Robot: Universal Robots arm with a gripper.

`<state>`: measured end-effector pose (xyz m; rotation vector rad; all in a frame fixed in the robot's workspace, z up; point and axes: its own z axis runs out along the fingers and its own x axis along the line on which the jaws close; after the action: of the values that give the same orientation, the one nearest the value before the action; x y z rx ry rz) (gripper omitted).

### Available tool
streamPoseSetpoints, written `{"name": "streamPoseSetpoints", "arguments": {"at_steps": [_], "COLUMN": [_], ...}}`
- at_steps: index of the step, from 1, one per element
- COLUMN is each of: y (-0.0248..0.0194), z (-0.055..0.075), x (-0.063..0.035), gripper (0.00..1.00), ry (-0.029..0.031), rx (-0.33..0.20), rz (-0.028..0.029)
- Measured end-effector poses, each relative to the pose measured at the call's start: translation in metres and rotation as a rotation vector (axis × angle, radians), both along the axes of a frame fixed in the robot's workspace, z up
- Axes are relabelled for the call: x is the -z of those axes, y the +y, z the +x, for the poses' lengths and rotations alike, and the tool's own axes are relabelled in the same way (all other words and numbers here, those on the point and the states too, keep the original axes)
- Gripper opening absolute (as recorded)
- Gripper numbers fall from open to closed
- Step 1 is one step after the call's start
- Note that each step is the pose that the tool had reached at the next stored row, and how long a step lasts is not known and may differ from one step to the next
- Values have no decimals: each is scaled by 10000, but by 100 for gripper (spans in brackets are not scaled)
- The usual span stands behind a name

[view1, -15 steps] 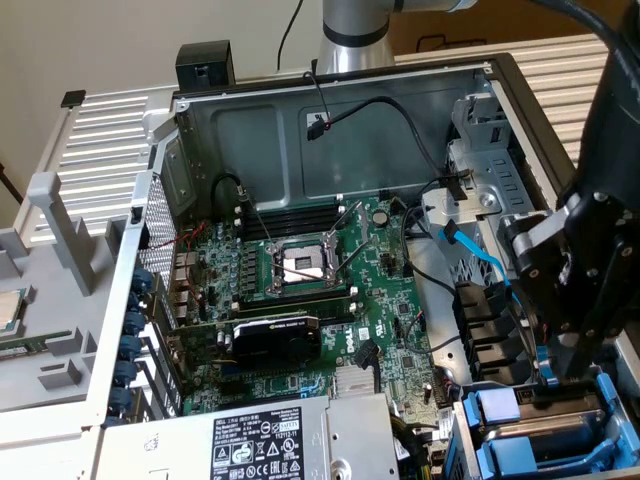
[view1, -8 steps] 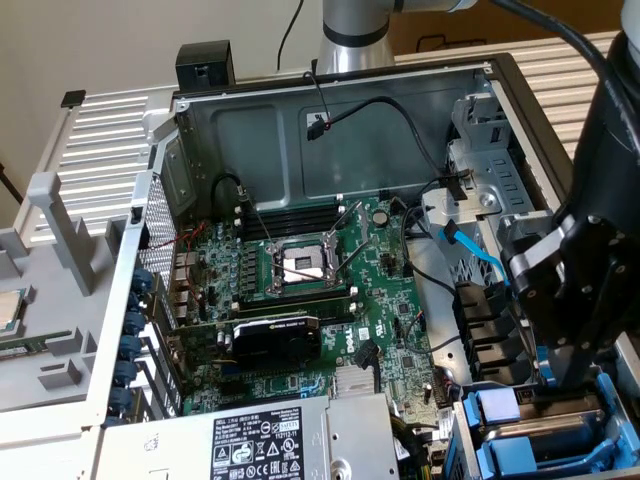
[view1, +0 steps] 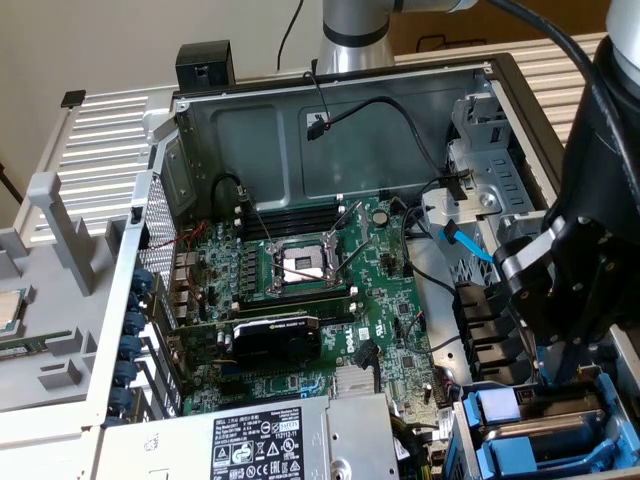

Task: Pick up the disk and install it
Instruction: 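Insert the second disk wire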

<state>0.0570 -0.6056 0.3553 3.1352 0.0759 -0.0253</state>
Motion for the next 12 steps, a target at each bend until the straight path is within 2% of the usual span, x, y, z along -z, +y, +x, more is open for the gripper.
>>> {"name": "streamPoseSetpoints", "arguments": {"at_steps": [6,12], "y": [0,0], "z": [-1,-1], "x": [37,49], "gripper": [11,11], "ry": [-5,-8], "rx": [-264,-146], "rz": [3,50]}}
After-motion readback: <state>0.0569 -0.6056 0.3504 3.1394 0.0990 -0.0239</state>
